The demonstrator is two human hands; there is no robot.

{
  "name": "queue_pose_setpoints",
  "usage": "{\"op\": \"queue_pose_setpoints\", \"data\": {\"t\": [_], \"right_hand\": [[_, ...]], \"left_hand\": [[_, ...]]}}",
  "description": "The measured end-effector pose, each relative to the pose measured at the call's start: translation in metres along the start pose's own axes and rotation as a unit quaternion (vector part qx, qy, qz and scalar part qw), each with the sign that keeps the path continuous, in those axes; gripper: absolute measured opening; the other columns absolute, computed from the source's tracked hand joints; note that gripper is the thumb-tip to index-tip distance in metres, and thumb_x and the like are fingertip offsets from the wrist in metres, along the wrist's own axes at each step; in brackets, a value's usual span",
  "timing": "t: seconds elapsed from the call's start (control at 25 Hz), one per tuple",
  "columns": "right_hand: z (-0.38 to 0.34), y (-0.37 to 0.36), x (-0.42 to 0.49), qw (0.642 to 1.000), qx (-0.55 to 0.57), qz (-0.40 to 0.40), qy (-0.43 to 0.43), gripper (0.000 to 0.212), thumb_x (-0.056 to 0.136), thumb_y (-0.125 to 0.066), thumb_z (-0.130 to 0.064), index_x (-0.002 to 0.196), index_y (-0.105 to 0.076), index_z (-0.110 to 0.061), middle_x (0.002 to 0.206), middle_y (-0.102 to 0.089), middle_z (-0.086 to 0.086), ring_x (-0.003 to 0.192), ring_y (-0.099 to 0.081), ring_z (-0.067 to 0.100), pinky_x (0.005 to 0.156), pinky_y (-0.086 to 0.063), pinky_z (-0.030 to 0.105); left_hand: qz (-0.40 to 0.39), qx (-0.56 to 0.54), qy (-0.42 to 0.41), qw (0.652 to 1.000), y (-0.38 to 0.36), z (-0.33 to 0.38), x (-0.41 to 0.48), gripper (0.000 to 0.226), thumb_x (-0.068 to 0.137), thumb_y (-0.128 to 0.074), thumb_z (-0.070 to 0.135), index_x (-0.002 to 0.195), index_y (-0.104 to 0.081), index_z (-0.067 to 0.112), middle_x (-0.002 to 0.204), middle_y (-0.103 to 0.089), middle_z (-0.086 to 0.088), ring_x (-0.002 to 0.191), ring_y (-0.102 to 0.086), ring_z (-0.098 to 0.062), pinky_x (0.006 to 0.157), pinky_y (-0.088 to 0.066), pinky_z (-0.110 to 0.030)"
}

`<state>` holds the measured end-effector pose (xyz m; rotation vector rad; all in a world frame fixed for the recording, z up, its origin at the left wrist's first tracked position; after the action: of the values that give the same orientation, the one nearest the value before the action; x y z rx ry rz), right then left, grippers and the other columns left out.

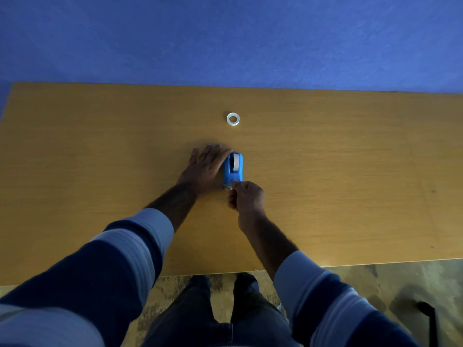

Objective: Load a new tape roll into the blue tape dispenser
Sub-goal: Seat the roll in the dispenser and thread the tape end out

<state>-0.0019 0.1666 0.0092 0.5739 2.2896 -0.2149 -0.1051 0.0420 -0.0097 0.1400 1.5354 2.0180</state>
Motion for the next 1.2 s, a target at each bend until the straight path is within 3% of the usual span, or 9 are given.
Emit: {"op": "queue_pose_setpoints", "data": {"t": [0.12, 0.64, 0.96, 1.2], "right_hand": [[-0.004, -0.003, -0.002, 1.0, -0.009, -0.005, 0.025, 0.012, 0.098, -0.058, -0.011, 0.09, -0.064, -0.005, 0.075, -0.063, 0.012, 0.062, -0.057, 0.018, 0.053, -0.049, 0.031], [0.008, -0.004, 0.002, 0.998, 0.04, -0.007, -0.041, 0.017, 0.097, -0.06, -0.013, 0.104, -0.068, 0.001, 0.079, -0.065, 0.011, 0.061, -0.058, 0.014, 0.052, -0.049, 0.027], [0.008, -0.003, 0.007, 1.0, 0.014, -0.015, 0.001, 0.02, 0.098, -0.059, -0.011, 0.104, -0.066, 0.007, 0.08, -0.063, 0.013, 0.065, -0.058, 0.017, 0.055, -0.05, 0.029], [0.01, -0.002, 0.012, 0.999, -0.014, -0.009, 0.045, 0.018, 0.097, -0.06, -0.013, 0.099, -0.067, 0.003, 0.071, -0.064, 0.007, 0.056, -0.057, 0.011, 0.05, -0.049, 0.027]], "left_hand": [[0.001, 0.002, 0.005, 1.0, 0.0, 0.0, 0.0, 0.113, 0.08, -0.073, 0.06, 0.161, 0.002, 0.035, 0.173, -0.007, -0.008, 0.159, -0.002, -0.031, 0.124, -0.001, -0.059], [0.013, -0.012, -0.002, 1.0, 0.002, 0.001, -0.002, 0.111, 0.081, -0.074, 0.056, 0.161, -0.001, 0.033, 0.172, -0.011, -0.008, 0.159, -0.004, -0.03, 0.124, 0.001, -0.058], [0.01, -0.009, 0.002, 1.0, 0.002, 0.001, -0.001, 0.111, 0.081, -0.073, 0.06, 0.161, 0.0, 0.034, 0.172, -0.012, -0.008, 0.159, -0.005, -0.031, 0.124, 0.0, -0.057], [0.0, 0.004, 0.007, 1.0, 0.002, 0.003, -0.001, 0.11, 0.084, -0.071, 0.059, 0.162, 0.003, 0.032, 0.172, -0.01, -0.009, 0.159, -0.003, -0.031, 0.125, -0.001, -0.059]]}}
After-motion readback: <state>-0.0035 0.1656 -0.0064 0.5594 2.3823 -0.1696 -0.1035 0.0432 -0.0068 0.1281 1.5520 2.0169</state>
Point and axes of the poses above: each hand's wrist, its own x-axis towards the middle knuckle, its own y-axis out of the back of the hand, z = x × y, the point moved 8 cm from there along x, towards the middle knuckle
